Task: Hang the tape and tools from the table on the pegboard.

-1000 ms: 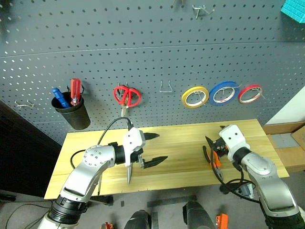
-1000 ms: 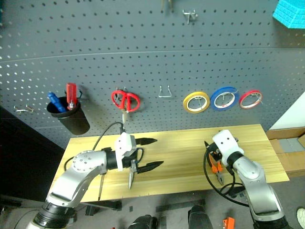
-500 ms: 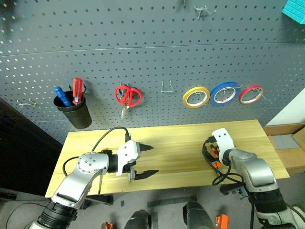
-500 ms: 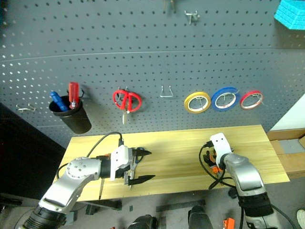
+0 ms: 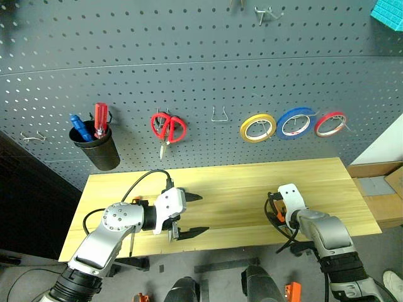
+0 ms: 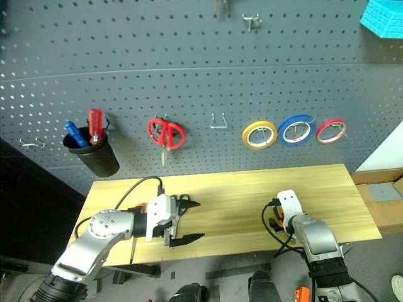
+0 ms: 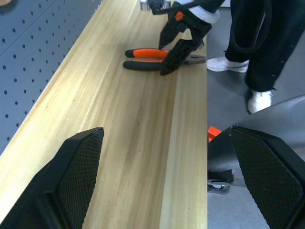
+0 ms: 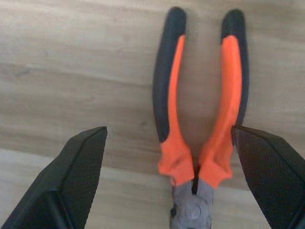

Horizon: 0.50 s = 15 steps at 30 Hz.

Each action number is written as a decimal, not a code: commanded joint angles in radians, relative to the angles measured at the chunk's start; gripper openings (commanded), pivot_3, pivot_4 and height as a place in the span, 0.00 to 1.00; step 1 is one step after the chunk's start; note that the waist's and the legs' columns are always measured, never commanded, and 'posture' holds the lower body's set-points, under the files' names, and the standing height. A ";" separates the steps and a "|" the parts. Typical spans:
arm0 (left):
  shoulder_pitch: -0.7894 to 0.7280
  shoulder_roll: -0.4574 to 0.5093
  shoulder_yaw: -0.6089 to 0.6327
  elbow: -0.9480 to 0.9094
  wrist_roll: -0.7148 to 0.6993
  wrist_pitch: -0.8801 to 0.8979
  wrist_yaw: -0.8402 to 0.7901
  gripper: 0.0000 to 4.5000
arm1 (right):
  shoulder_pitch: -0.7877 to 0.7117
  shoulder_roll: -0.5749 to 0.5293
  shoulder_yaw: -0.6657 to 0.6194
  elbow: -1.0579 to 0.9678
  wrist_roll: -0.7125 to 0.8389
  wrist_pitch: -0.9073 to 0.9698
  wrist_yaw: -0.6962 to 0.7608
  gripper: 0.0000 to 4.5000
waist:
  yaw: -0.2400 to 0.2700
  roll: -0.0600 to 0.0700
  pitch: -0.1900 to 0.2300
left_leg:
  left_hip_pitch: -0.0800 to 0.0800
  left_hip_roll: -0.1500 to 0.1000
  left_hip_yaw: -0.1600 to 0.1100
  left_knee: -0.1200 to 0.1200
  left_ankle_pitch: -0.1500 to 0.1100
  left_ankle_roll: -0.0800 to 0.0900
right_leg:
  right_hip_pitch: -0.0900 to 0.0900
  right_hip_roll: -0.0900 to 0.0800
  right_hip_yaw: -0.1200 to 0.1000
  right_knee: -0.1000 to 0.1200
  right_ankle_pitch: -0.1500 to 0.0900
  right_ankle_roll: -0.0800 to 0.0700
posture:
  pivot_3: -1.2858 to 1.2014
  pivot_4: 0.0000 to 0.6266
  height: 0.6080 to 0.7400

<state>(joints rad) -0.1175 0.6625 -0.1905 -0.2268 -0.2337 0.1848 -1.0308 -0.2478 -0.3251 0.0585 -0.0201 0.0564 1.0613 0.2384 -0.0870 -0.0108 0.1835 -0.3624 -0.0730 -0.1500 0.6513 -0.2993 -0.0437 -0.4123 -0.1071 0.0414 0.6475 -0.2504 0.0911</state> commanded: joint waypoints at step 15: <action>0.025 -0.012 0.031 -0.036 -0.014 -0.021 0.032 1.00 | -0.071 -0.001 -0.012 0.277 -0.001 -0.135 0.034 0.86 | -0.002 -0.001 0.000 | 0.000 0.000 0.000 0.007 0.000 0.001 | 0.003 0.001 0.000 0.000 0.002 0.001 | 0.47 0.28 1.00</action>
<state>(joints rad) -0.0965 0.6591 -0.1878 -0.2307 -0.2348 0.1827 -1.0119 -0.3213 -0.3299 0.0403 0.2100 0.0603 0.9418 0.2630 -0.0886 -0.0114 0.1832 -0.3619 -0.0728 -0.1504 0.6597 -0.2997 -0.0430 -0.4082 -0.1058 0.0414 0.6479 -0.2484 0.0922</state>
